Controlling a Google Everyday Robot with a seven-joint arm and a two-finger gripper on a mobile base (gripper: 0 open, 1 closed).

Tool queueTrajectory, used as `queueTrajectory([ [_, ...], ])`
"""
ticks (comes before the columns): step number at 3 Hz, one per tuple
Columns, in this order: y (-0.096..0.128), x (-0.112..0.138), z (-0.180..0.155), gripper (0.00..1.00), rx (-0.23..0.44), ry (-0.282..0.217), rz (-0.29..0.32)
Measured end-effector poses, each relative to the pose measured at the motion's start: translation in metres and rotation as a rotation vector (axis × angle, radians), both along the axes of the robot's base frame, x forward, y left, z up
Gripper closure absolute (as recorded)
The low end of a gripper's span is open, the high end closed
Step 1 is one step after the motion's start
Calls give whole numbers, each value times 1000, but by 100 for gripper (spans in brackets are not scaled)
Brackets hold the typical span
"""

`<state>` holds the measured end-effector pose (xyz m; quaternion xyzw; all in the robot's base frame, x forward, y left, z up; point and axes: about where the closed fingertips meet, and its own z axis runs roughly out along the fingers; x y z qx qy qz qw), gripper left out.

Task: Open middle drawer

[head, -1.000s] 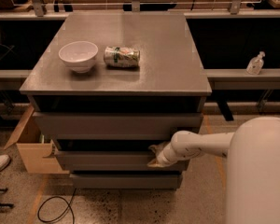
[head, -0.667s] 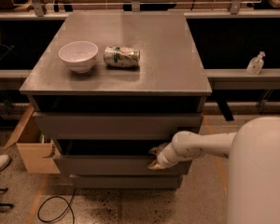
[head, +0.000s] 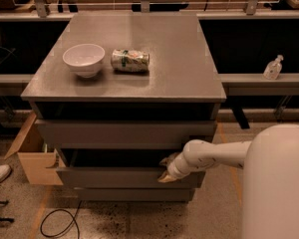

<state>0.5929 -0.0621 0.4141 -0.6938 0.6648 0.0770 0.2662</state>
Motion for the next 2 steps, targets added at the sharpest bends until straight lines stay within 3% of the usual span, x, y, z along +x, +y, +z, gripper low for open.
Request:
queueTrajectory([
  [1, -10, -21, 10, 81, -13, 35, -24],
  [2, -10, -21, 10, 58, -13, 35, -24],
])
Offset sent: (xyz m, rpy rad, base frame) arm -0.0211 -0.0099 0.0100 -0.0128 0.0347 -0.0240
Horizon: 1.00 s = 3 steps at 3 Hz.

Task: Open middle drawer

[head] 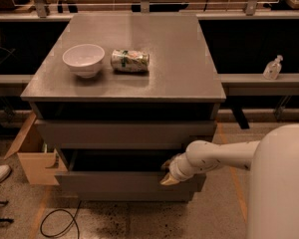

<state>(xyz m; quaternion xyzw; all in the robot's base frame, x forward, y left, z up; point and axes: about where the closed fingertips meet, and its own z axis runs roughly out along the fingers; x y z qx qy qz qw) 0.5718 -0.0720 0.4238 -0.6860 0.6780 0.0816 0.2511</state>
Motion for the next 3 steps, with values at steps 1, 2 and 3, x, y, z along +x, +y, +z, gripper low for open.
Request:
queueTrajectory([
  [1, 1, -1, -1, 35, 1, 2, 2],
  [2, 2, -2, -2, 12, 1, 5, 4],
  [3, 4, -2, -3, 0, 2, 7, 6],
])
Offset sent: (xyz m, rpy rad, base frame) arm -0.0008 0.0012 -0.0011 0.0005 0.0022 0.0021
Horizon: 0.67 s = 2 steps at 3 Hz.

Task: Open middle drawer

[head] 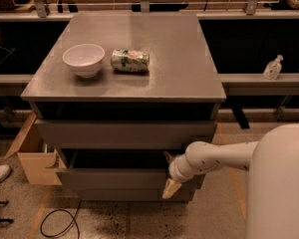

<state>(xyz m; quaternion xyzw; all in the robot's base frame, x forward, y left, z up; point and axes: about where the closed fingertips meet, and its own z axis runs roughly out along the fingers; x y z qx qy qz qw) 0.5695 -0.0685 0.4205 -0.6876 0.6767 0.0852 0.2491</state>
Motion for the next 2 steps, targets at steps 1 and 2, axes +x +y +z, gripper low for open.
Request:
queueTrajectory([
  [1, 0, 0, 0, 0, 0, 0, 0],
  [2, 1, -4, -3, 0, -4, 18, 18],
])
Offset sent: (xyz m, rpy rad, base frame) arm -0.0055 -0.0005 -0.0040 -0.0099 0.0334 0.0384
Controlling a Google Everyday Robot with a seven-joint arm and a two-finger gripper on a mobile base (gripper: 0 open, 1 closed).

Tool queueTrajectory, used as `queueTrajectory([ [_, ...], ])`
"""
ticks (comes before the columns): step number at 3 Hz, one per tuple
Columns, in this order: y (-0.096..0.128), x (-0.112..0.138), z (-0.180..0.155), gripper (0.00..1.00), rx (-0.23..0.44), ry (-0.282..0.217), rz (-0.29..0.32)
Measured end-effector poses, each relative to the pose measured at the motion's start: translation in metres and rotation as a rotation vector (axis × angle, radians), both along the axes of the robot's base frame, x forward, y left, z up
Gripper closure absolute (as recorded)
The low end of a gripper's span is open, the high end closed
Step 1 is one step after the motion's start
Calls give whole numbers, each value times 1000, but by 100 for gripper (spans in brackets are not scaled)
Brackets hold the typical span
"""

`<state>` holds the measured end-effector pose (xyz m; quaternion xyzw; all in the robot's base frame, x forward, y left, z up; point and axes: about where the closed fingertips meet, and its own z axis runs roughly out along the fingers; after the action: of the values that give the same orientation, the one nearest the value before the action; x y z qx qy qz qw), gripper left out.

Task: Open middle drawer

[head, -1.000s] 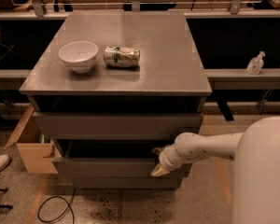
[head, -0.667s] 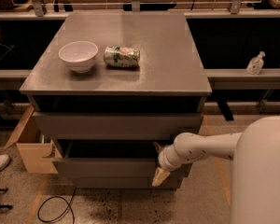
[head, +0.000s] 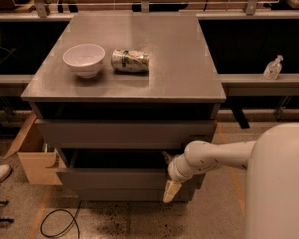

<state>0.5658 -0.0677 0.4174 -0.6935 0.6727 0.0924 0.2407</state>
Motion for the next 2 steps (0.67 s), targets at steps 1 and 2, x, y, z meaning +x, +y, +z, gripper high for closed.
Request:
queueTrajectory([
  [1, -7, -10, -6, 0, -10, 41, -1],
  [2, -20, -27, -3, 18, -28, 70, -21],
])
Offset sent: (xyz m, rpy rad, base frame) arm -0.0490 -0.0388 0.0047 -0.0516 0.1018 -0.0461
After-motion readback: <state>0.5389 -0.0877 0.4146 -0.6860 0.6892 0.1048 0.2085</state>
